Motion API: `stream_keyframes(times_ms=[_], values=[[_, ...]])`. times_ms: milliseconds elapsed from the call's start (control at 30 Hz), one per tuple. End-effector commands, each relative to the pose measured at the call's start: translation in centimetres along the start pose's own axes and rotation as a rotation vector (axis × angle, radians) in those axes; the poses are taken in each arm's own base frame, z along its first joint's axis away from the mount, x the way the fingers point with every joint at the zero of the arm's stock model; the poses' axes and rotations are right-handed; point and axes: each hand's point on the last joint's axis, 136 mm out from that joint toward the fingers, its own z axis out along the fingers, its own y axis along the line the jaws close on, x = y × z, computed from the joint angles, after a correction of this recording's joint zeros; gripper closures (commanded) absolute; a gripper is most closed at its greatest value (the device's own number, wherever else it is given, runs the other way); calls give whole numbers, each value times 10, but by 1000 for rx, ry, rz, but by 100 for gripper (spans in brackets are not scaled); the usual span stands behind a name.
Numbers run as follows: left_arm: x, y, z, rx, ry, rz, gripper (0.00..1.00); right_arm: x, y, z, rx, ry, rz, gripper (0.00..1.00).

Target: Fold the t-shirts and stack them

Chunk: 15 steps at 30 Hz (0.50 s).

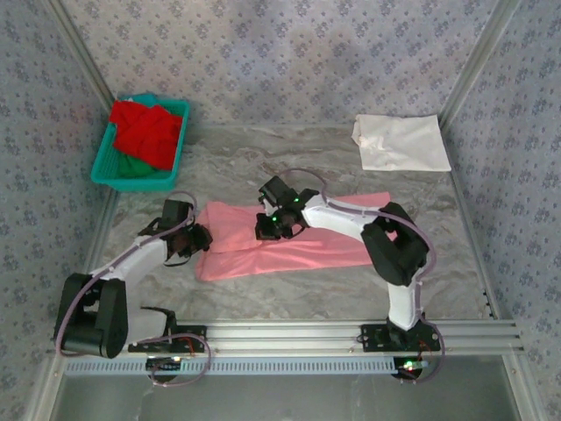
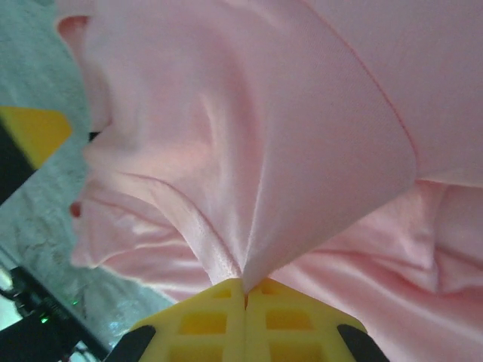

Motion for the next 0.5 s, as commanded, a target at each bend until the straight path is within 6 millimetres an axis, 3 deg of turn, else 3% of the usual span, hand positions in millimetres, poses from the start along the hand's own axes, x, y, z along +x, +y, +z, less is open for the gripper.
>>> stream_keyframes(times_ms=[0,200,333,467], values=[[2,8,-1,-27,4,11,74,11,-8,-11,4,28,40,99],[0,8,-1,-31,3,15,74,26,-36,15,48,85,88,96],[-2,5,-2,-29,12,21,74,29,-47,31,74,101,89,72],[-9,-7,-9,10,2,22,75,23,-41,29,63,96,69,68]])
